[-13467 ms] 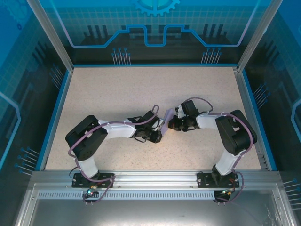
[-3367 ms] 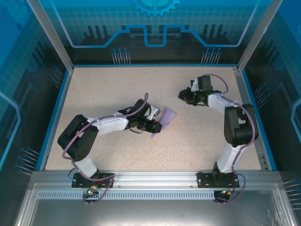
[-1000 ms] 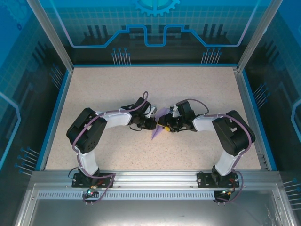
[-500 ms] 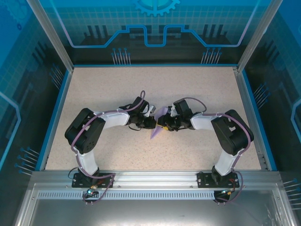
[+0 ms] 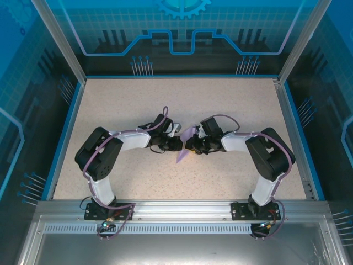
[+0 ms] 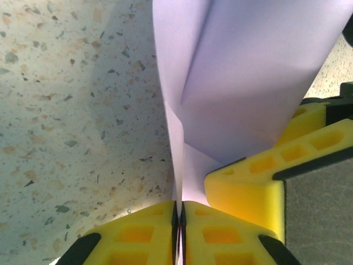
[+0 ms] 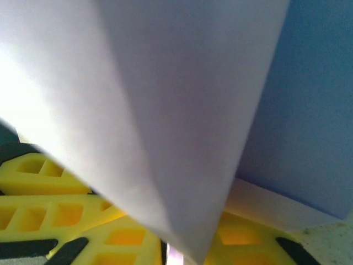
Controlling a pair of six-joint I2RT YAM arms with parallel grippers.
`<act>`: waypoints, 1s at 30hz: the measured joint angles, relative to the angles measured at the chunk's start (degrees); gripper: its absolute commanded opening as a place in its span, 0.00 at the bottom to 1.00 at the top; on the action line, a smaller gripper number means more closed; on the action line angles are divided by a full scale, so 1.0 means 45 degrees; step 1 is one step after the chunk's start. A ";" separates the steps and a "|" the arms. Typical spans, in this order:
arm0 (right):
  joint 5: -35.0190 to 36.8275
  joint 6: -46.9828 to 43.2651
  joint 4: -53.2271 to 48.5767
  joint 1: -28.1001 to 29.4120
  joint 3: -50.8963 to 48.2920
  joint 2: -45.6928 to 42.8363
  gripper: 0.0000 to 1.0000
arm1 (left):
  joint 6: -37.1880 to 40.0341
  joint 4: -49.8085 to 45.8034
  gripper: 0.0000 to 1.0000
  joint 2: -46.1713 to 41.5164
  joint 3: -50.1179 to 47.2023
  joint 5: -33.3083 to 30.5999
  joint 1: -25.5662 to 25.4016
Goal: Fold a paper plane with a square sheet of paper (pick it up from the middle)
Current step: Turn over a paper plane at the center of the table.
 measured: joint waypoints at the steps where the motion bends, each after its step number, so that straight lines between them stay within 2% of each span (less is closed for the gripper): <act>1: 0.0015 0.0005 -0.0019 0.0024 0.0019 0.0000 0.14 | -0.0015 0.0000 0.15 -0.0024 -0.0010 0.0000 0.0000; 5: 0.0160 -0.0029 -0.0175 0.0053 0.0126 0.0000 0.07 | -0.0049 0.0005 0.21 -0.0165 -0.0015 0.0005 0.0015; 10: 0.0646 -0.0505 -0.1098 0.0063 0.0408 -0.0053 0.00 | -0.0092 -0.0010 0.35 -0.0466 -0.0073 0.0078 0.0063; 15: 0.1715 -0.2045 -0.3643 0.0083 0.1598 -0.0695 0.00 | -0.0063 -0.0199 0.53 -0.1151 -0.0107 0.0078 0.0243; 21: 0.3254 -0.4658 -0.7747 0.0340 0.4065 -0.1331 0.03 | -0.0034 -0.0787 0.63 -0.2419 -0.0277 -0.0073 0.0763; 24: 0.3973 -0.5523 -0.9437 0.0942 0.4813 -0.1292 0.03 | -0.0039 -0.1146 0.65 -0.3070 -0.0544 -0.0267 0.1200; 30: 0.4600 -0.5994 -1.1448 0.2540 0.5581 -0.0355 0.06 | -0.0087 -0.1948 0.80 -0.4721 -0.1467 -0.0986 0.2225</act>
